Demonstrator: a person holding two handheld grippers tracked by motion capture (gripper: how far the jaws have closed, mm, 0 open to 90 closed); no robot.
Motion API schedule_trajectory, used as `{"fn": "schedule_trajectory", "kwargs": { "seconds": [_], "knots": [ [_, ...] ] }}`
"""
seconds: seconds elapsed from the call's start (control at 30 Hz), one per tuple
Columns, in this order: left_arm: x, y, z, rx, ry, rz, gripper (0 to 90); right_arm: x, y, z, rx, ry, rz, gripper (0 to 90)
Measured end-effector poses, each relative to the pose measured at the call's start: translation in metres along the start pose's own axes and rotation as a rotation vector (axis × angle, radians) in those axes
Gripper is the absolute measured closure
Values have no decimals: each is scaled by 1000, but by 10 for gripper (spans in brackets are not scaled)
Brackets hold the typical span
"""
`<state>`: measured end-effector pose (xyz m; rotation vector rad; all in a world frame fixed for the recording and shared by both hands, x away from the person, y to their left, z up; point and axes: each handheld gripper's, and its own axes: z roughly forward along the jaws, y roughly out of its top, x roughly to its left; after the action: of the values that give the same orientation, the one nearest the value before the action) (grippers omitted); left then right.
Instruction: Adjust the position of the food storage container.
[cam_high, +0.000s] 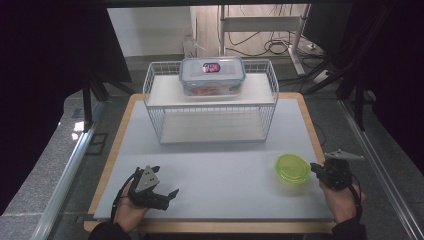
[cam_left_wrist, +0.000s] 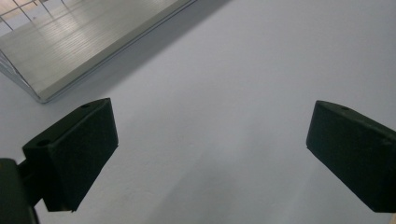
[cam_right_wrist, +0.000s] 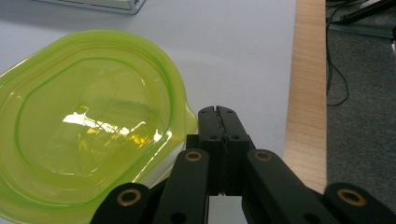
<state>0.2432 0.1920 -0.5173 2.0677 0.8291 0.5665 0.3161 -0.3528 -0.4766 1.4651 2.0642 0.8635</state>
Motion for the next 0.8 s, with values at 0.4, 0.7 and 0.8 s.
{"fn": "schedule_trajectory", "kwargs": {
  "seconds": [0.4, 0.7, 0.8],
  "knots": [
    [-1, 0, 2, 11, -3, 7, 22, 9, 1, 14, 39, 54, -2, 897],
    [-1, 0, 2, 22, -6, 14, 24, 1, -10, 20, 87, 109, 42, 890],
    [-2, 0, 3, 26, -7, 18, 25, 1, -10, 21, 69, 141, 52, 891]
  ]
}}
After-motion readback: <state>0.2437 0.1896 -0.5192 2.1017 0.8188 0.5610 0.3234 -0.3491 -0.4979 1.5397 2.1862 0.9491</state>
